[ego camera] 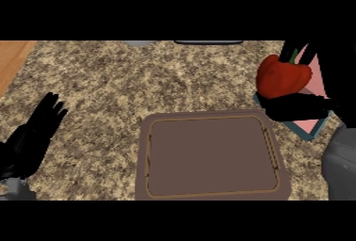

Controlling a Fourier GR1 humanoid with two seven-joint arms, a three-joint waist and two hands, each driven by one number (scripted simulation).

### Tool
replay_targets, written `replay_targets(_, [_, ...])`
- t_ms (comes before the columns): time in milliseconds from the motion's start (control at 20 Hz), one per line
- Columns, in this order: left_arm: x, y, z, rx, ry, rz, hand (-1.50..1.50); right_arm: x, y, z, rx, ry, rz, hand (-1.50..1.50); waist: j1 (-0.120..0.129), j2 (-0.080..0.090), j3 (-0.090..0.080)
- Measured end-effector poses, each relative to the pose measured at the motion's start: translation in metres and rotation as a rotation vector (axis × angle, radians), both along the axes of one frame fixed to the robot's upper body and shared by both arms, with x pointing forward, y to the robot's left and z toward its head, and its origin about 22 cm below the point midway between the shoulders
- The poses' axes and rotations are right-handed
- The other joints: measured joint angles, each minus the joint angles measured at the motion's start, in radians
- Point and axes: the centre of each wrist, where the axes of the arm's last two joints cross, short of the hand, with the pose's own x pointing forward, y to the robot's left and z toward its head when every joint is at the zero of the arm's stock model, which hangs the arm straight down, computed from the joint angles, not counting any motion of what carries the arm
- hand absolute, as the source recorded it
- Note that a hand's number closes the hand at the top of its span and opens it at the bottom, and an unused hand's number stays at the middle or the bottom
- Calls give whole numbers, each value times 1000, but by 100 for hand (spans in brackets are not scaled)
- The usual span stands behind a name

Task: Pick the bell pepper from the tray and place it in the cardboard box

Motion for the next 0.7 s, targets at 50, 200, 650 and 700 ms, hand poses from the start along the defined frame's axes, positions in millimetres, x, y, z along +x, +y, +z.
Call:
replay_targets(50, [3, 2, 2, 0, -3, 0, 0, 1, -3, 0, 2, 1, -13, 150, 0, 0, 0])
replay_targets(200, [1, 2, 5, 4, -7, 1, 0, 14, -23, 2, -23, 10, -42, 150, 2, 1, 0])
replay_targets(650, [8, -1, 3, 10, -8, -9, 0, 63, -76, -23, -43, 8, -47, 150, 7, 4, 1])
replay_targets(700, [5, -2, 2, 12, -7, -11, 0, 71, -78, -30, -42, 6, -46, 150, 9, 4, 1])
